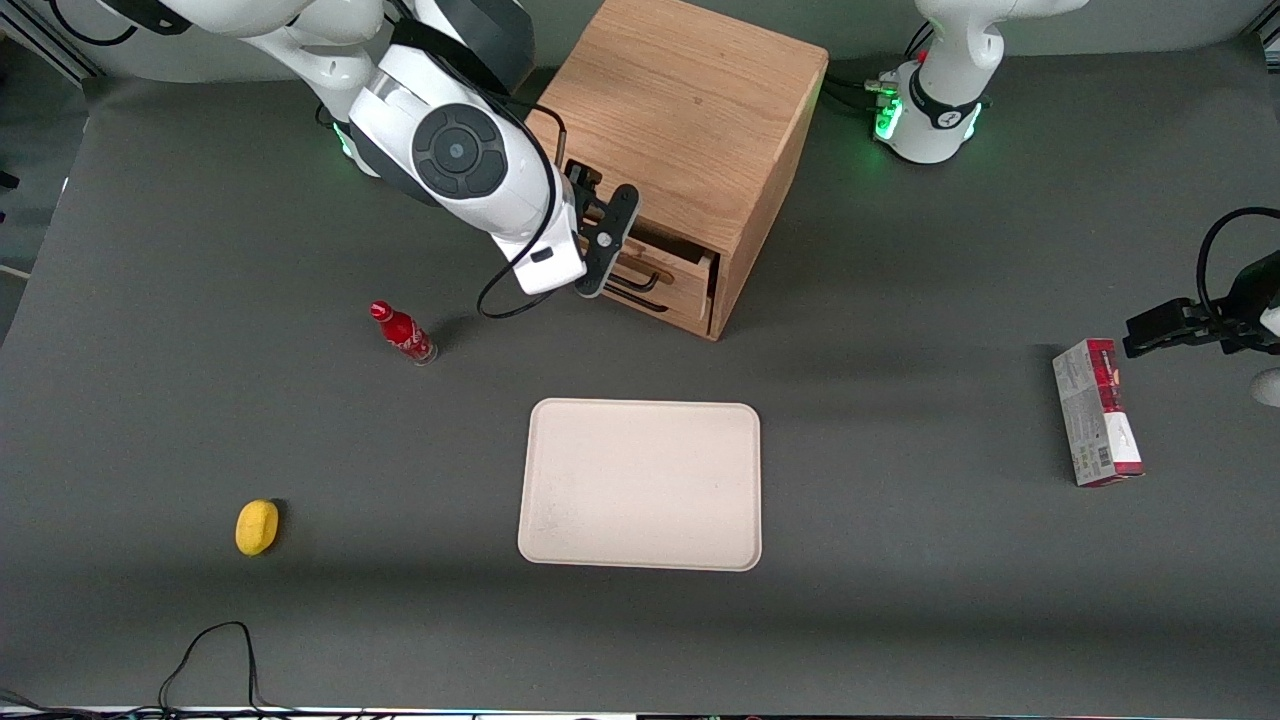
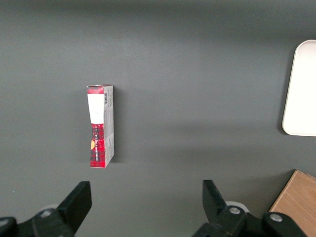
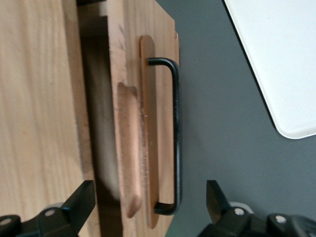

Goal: Open upper drawer

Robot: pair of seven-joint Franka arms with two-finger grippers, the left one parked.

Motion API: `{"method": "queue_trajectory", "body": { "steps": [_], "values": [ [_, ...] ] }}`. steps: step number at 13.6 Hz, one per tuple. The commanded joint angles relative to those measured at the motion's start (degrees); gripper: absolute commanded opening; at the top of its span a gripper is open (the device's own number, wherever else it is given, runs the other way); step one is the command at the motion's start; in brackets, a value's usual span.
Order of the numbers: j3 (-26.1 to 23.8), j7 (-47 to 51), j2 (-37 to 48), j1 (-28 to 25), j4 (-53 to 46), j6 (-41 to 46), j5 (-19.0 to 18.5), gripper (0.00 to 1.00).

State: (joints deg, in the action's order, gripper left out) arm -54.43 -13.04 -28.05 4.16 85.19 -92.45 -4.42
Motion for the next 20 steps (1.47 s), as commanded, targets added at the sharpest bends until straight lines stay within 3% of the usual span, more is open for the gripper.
{"method": "queue_trajectory", "body": {
  "steps": [1, 20],
  "values": [
    [-0.50, -2.16, -2.35, 0.06, -0.20, -1.15, -2.78, 1.00],
    [0.02, -4.69, -12.02, -0.12, -3.00, -8.18, -15.00, 1.00]
  ]
}}
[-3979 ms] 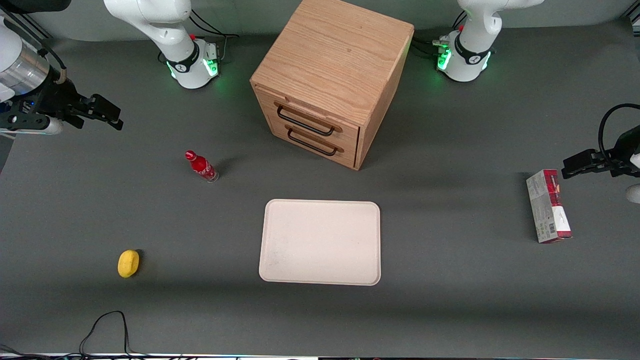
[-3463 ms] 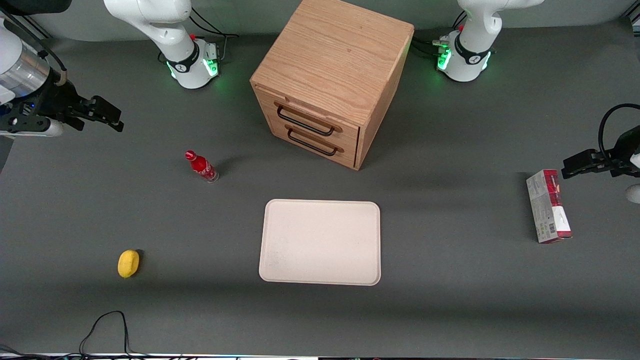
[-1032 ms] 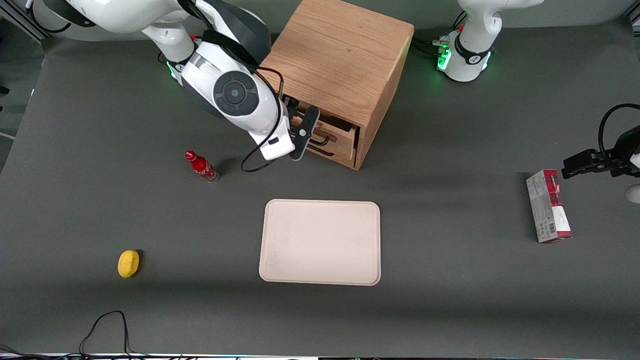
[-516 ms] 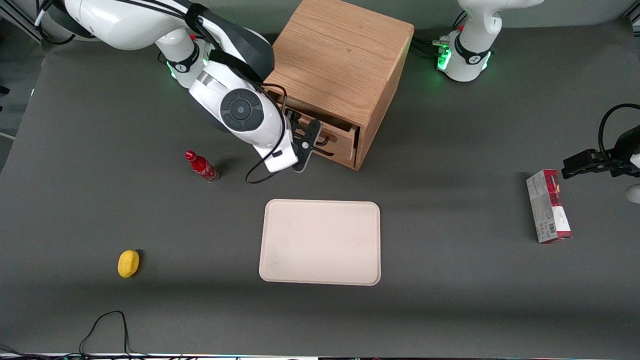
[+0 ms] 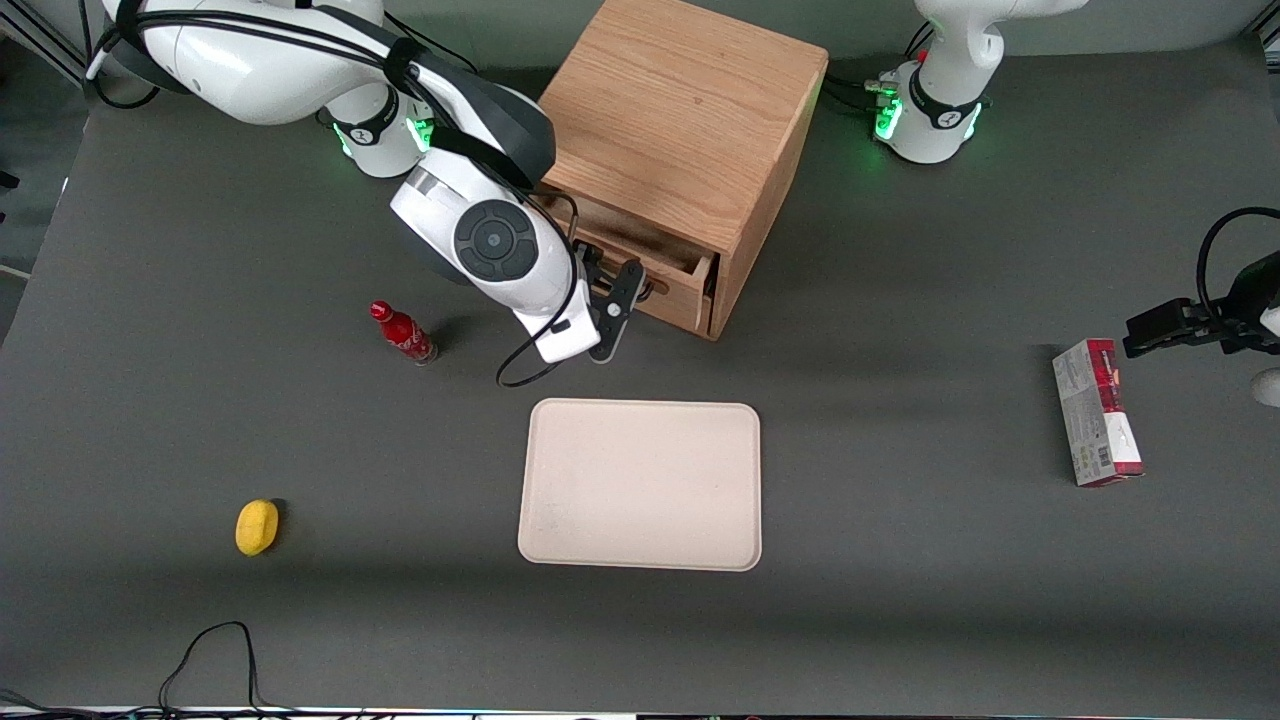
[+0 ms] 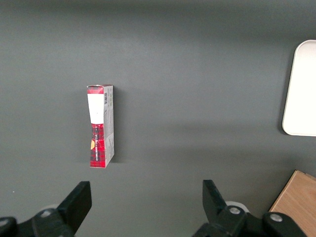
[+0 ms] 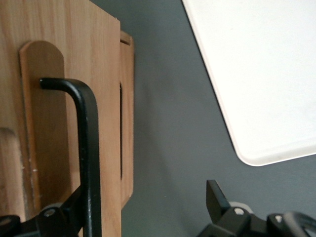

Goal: Open upper drawer
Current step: 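Pull the handle outward with the right gripper, sliding the drawer open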

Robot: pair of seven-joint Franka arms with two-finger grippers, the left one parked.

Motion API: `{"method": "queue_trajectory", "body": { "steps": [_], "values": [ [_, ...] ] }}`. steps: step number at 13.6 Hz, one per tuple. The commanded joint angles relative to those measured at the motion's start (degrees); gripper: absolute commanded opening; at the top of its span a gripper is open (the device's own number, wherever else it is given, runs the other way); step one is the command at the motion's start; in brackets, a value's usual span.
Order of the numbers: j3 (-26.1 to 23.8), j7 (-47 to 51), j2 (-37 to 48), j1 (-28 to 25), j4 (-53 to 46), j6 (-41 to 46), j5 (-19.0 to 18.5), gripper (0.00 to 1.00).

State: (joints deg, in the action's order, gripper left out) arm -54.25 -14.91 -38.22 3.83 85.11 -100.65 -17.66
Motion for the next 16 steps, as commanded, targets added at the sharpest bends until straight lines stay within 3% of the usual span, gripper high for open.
{"method": "queue_trajectory", "body": {
  "steps": [1, 11, 16],
  "values": [
    [0.63, -4.41, -2.03, 0.30, -4.41, 0.27, -1.76, 1.00],
    [10.56, -13.91, -4.40, 0.30, -15.04, 0.10, -1.76, 1.00],
    [11.72, -14.10, -4.58, 0.57, -17.08, 0.01, -1.76, 1.00]
  ]
}}
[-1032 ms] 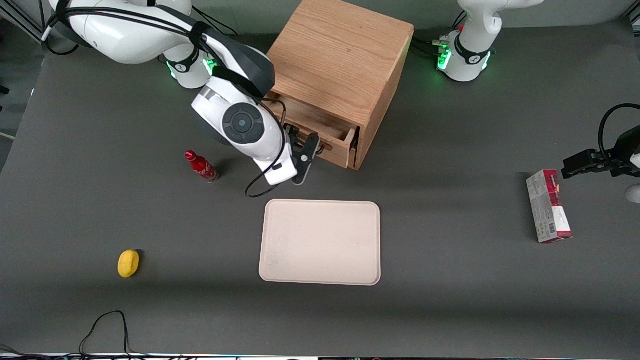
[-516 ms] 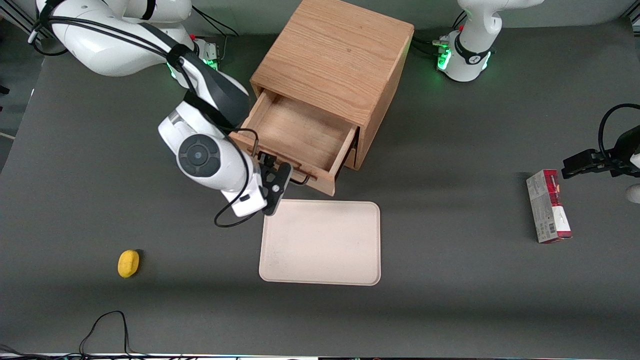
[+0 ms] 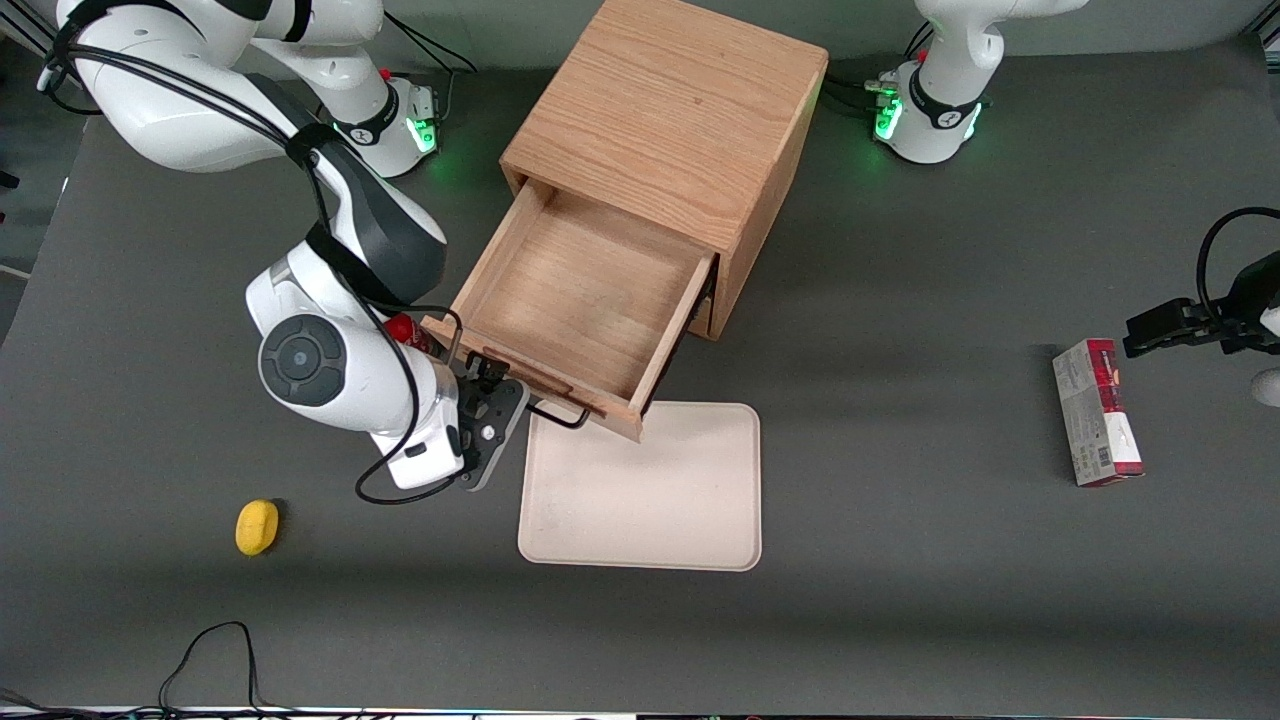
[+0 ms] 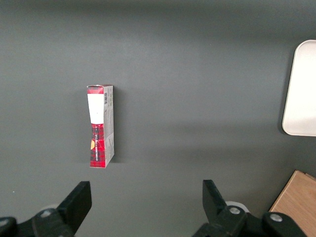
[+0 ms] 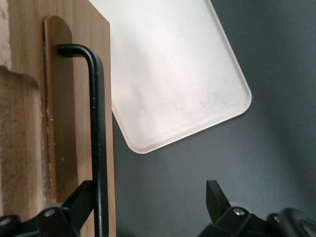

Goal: Open upper drawer

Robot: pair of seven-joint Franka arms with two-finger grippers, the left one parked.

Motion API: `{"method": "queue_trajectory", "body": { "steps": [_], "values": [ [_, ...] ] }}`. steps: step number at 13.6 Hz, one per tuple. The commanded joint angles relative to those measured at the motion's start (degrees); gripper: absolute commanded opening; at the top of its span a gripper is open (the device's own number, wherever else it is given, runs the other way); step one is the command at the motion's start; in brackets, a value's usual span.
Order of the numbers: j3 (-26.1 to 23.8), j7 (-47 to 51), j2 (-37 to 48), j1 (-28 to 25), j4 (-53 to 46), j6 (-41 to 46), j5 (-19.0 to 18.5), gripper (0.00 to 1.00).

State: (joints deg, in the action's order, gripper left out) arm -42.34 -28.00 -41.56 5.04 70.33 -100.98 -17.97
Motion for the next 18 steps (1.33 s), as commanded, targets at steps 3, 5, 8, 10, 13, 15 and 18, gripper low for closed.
{"method": "queue_trajectory", "body": {
  "steps": [3, 5, 8, 10, 13, 15, 18],
  "values": [
    [-0.20, -0.39, 1.56, -0.38, -3.79, 0.87, -5.65, 1.00],
    [-0.03, -0.38, 2.62, 0.40, -8.00, 0.96, -6.38, 1.00],
    [2.41, 1.18, 5.33, 2.25, -12.59, 5.58, -0.09, 1.00],
    [12.58, 9.59, 11.56, 2.08, -10.93, 12.27, 10.35, 1.00],
    [25.16, 15.26, 27.35, 1.91, 7.03, 9.42, 20.84, 1.00],
    [30.80, 16.83, 36.25, 1.64, 17.69, 6.85, 22.54, 1.00],
    [34.42, 25.25, 46.88, 1.64, 28.94, 6.93, 22.54, 1.00]
  ]
}}
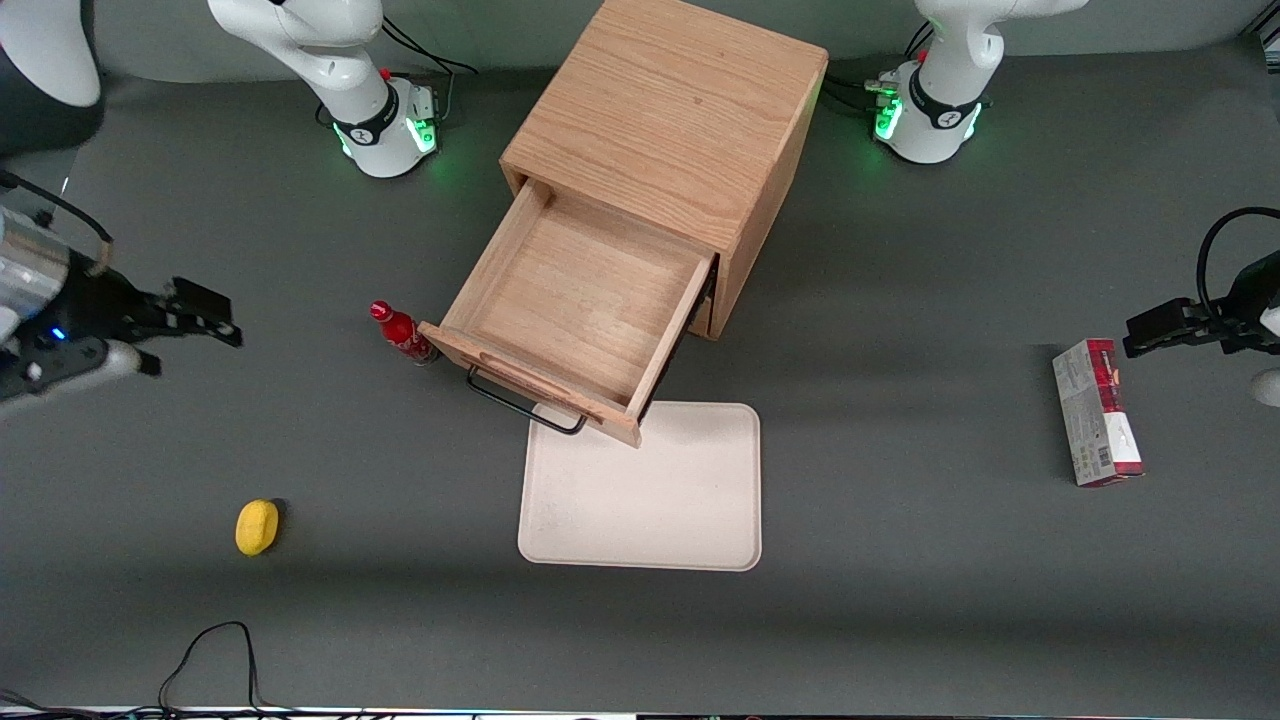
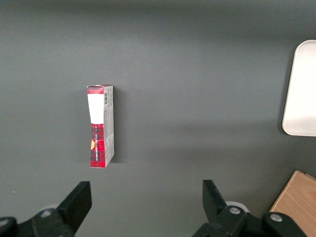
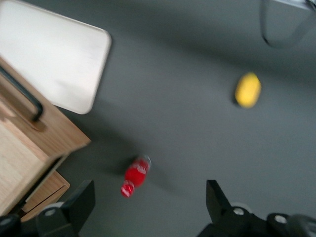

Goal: Open upper drawer

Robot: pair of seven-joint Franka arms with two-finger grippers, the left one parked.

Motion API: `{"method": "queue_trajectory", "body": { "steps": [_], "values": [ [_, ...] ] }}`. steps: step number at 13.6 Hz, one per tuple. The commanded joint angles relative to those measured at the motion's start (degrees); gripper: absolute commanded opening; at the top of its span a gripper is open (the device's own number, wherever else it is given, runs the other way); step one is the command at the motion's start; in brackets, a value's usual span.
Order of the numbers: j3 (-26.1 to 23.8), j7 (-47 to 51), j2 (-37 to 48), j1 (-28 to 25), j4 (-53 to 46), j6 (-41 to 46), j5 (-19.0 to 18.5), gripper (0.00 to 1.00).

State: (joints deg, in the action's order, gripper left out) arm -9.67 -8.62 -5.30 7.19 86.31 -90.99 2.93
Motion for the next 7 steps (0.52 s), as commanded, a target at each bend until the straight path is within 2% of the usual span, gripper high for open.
{"method": "queue_trajectory", "body": {
  "steps": [1, 3, 7],
  "values": [
    [1.85, 8.68, 15.10, -0.42, 17.01, -3.06, 1.64, 1.00],
    [2.98, 10.55, 20.75, -0.42, 21.52, -2.45, 1.30, 1.00],
    [2.90, 10.64, 19.90, -0.42, 20.30, -1.39, 0.94, 1.00]
  ]
}}
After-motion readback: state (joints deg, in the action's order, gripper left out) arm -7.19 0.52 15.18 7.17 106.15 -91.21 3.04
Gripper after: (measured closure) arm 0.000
